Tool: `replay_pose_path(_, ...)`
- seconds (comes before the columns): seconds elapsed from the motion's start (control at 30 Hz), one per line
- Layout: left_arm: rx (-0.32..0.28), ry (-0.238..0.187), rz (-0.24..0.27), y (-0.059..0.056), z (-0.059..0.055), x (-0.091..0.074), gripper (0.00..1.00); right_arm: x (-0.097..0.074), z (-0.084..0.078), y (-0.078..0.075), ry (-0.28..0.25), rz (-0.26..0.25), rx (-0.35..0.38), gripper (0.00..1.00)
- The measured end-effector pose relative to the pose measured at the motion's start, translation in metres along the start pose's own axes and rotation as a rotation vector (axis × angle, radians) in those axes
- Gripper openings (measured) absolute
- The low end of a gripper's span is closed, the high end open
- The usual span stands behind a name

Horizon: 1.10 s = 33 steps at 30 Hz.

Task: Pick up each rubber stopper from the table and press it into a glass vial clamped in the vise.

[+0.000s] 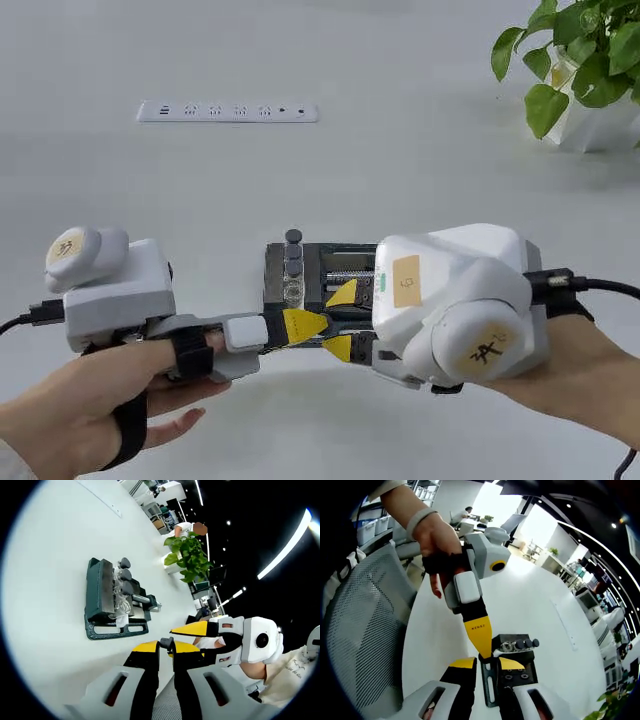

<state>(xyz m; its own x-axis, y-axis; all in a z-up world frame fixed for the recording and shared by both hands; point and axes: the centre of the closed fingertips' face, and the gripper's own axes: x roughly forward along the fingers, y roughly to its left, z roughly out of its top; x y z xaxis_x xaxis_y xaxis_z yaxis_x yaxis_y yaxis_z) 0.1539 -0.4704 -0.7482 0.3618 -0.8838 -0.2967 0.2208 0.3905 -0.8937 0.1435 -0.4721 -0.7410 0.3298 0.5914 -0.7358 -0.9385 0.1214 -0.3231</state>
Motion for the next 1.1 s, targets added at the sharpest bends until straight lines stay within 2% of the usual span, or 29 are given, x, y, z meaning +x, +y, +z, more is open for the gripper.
replay_pose_path(0.37,-0.006,0.004,0.001,0.0,-0.004,0.0013,0.06,0.0026,-0.0005,0.0036,0.01,0.011,-0.017,0.09)
replay_pose_path(0.87,-0.018,-0.005,0.001,0.0033,-0.0022,-0.0005,0.06,0.005,0.0004,0.0052,0.023,0.008,-0.036,0.07)
replay_pose_path(1.0,0.017,0.004,-0.002,0.0041,-0.0032,-0.0008,0.07,0.0045,0.0004,0.0062,0.023,0.017,-0.024,0.07)
replay_pose_path(1.03,0.049,0.019,-0.004,0.0035,-0.005,-0.0012,0.07,0.0043,-0.0001,0.0069,0.022,0.022,-0.017,0.07)
replay_pose_path(1.1,0.068,0.022,-0.01,0.0004,-0.005,-0.0011,0.08,0.0039,-0.0003,0.0068,0.017,0.024,-0.008,0.07)
